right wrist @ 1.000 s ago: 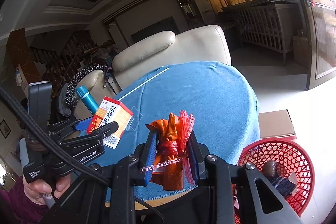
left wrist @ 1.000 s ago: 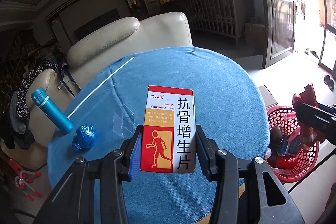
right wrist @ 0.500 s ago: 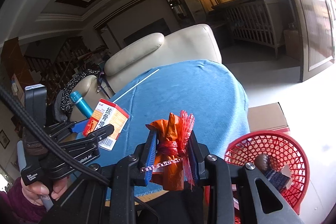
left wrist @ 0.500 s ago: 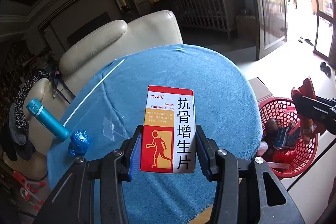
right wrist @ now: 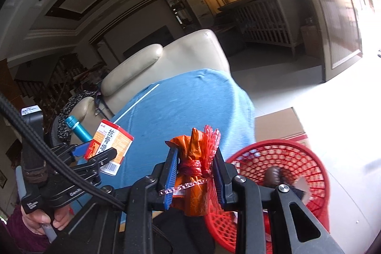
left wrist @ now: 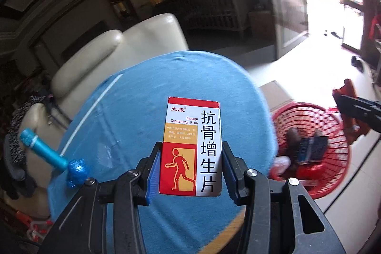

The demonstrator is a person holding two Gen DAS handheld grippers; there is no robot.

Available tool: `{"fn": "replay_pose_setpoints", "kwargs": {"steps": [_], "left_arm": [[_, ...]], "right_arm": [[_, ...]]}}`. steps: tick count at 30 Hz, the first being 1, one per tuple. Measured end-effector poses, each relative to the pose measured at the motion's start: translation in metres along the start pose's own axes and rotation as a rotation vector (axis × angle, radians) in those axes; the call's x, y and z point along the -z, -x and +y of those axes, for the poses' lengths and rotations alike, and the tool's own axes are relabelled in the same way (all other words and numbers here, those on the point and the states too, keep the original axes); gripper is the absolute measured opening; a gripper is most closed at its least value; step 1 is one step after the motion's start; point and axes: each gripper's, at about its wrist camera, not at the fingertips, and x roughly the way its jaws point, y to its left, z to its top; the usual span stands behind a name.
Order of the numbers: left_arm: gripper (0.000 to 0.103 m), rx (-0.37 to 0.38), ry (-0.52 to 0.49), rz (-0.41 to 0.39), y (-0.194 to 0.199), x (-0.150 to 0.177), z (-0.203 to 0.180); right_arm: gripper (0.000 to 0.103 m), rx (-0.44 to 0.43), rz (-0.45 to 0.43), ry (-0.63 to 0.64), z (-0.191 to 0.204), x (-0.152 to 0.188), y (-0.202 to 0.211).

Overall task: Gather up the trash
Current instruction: 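Carry the medicine box and orange wrapper over the red basket, then open both tools to drop the items into the red basket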

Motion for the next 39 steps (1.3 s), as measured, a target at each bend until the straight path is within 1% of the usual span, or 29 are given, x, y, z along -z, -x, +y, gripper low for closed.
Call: {"fn": "replay_pose_setpoints", "kwargs": {"steps": [2,6,8,10,12,16,25,33,39], "left_arm": [[0.049,0.049,-0.024,-0.004,-0.001,-0.005,-0.012],[0.049,0.180,-0.062,-0.011,-0.003,-0.014,-0.036],[0.049,0.221,-0.078,-0.011,-0.004,-0.018,-0.047],[0.049,0.247,-0.093,-0.009,-0.005,-0.020,-0.057],[0.049,0.258,-0.106,-0.001,-0.009,-0.022,-0.067],[0.049,0.265,-0.129,0.016,-0.014,-0.024,-0.082],[0.049,0.277,-0.158,0.047,-0.026,-0.027,-0.097],[0.049,0.325,-0.179,0.070,-0.036,-0.025,-0.107],[0.049,0.369,-0.174,0.075,-0.040,-0.027,-0.110]], "right_arm": [[0.030,0.023,-0.007,-0.008,-0.009,0.001,0.007],[0.030,0.070,-0.018,-0.054,-0.033,0.002,0.020],[0.030,0.085,-0.024,-0.084,-0.045,0.002,0.026],[0.030,0.105,-0.028,-0.100,-0.054,0.002,0.030],[0.030,0.124,-0.031,-0.116,-0.063,0.003,0.034],[0.030,0.134,-0.030,-0.147,-0.077,0.004,0.038],[0.031,0.131,-0.023,-0.172,-0.086,0.007,0.037],[0.031,0.131,-0.017,-0.208,-0.097,0.007,0.032],[0.031,0.137,-0.004,-0.214,-0.100,0.007,0.024]]}}
